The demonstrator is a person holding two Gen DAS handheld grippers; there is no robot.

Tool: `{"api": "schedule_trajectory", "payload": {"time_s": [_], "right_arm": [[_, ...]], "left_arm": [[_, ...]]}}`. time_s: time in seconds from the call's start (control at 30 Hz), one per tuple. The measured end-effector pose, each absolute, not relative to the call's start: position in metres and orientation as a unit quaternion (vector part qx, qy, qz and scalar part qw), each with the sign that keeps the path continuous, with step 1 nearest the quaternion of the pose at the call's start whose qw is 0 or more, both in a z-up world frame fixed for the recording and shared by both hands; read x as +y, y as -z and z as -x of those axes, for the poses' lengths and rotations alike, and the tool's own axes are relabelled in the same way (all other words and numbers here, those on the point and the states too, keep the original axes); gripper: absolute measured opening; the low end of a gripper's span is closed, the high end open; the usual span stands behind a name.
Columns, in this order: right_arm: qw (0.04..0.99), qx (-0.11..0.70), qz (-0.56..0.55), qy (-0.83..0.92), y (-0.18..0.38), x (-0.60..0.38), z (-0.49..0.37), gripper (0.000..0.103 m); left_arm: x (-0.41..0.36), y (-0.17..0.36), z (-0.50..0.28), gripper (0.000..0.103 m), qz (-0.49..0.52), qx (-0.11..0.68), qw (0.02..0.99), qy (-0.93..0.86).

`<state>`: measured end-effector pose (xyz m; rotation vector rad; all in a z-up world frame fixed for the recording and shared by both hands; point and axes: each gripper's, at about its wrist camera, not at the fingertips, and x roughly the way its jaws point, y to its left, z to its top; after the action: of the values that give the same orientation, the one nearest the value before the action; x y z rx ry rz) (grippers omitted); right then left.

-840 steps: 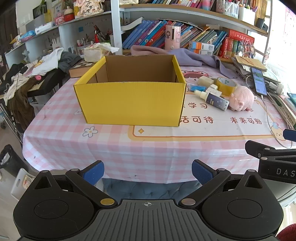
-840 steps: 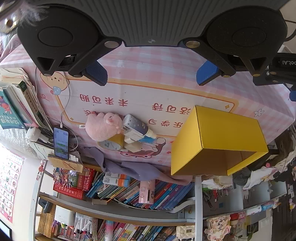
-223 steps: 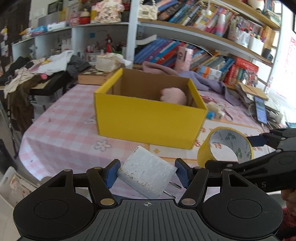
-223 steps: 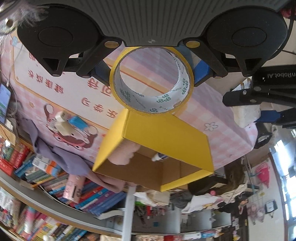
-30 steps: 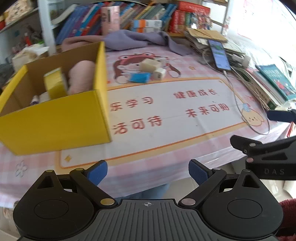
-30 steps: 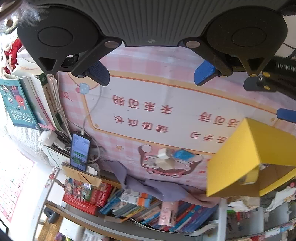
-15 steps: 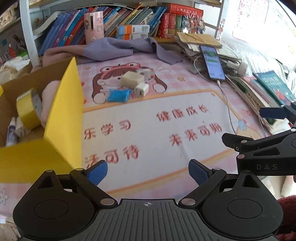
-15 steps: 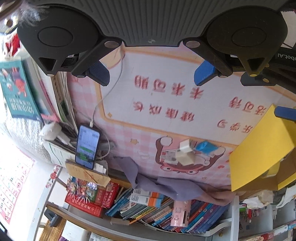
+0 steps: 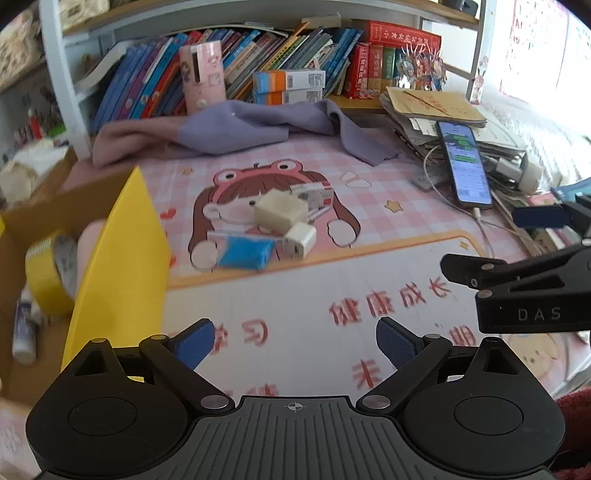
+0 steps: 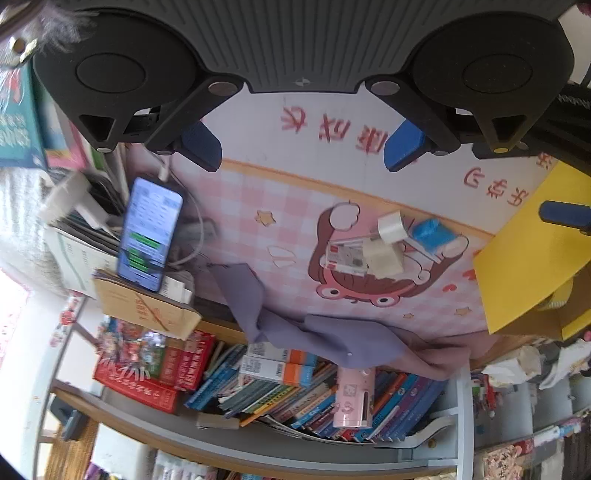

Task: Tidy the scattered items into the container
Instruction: 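Reach the right tool to the white block while the left tool reaches the small white charger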

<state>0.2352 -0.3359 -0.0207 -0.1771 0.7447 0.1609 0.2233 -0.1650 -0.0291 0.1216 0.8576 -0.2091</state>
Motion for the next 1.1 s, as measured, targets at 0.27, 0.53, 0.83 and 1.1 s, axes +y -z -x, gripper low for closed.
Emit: {"api": "schedule_trajectory", "payload": {"time_s": [0.27, 0.53, 0.83, 1.1], "right_arm": [[0.921, 0.365, 0.058, -0.125, 0.026, -0.351, -0.284, 0.086], [0.917, 0.365, 0.039, -0.153, 0.030, -0.357, -0.331, 0.077], [0.907, 0.380, 0.032, -0.180, 0.044, -0.352, -0.377, 0.067], [0.883, 0.412, 0.015, -0.224, 0.060, -0.337, -0.416, 0.062]], "left_arm": [[-0.176, 0.030, -0.265, 0.095, -0.075, 0.392, 0.915, 0.061], [-0.198, 0.050, -0.310, 0.075, -0.100, 0.397, 0.910, 0.071], [-0.213, 0.076, -0.343, 0.048, -0.107, 0.423, 0.894, 0.096], [-0.213, 0.088, -0.359, 0.039, -0.106, 0.443, 0.884, 0.104]]}}
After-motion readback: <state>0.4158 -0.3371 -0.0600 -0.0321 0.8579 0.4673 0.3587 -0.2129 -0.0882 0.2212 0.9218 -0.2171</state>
